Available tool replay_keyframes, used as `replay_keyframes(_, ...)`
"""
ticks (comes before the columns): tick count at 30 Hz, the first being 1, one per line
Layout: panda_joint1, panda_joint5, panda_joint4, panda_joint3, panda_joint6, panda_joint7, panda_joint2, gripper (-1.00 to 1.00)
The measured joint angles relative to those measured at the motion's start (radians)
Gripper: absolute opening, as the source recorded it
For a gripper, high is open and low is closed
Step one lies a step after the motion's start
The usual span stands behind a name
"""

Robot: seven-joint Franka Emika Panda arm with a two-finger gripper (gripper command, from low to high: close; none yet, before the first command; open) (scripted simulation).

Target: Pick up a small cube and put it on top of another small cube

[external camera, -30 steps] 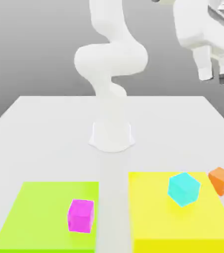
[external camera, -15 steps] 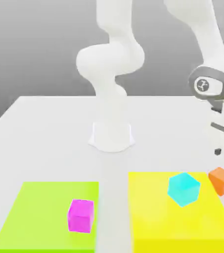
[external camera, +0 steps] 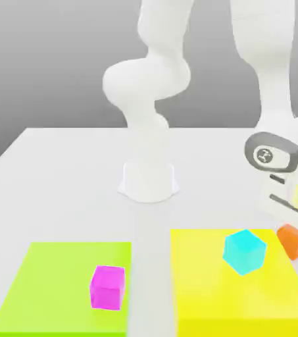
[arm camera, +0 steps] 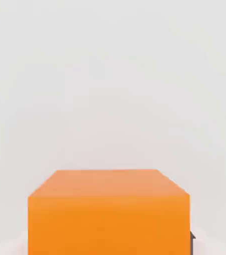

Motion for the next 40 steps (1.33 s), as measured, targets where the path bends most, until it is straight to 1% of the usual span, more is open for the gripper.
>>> replay_keyframes(3,-0.019,0.080,-0.018,0.040,-0.078,-0.055,-0.099,-1.00)
replay_keyframes(5,-0.030,0.131,-0.012,0.034,-0.117,-0.034,-0.136,-1.00)
replay_keyframes(13,-0.237,0.252,0.051,-0.079,-0.301,0.289,-0.264,-1.00)
replay_keyframes(21,-0.505,0.283,0.108,-0.229,-0.444,0.634,-0.357,-1.00)
replay_keyframes(25,-0.570,0.257,0.114,-0.270,-0.450,0.686,-0.355,-1.00)
replay_keyframes(32,-0.679,0.183,0.113,-0.326,-0.428,0.731,-0.326,-1.00)
replay_keyframes(36,-0.690,0.196,0.094,-0.322,-0.301,0.720,-0.216,-1.00)
replay_keyframes(37,-0.691,0.200,0.089,-0.320,-0.267,0.718,-0.187,1.00)
replay_keyframes(40,-0.691,0.200,0.089,-0.320,-0.267,0.718,-0.187,1.00)
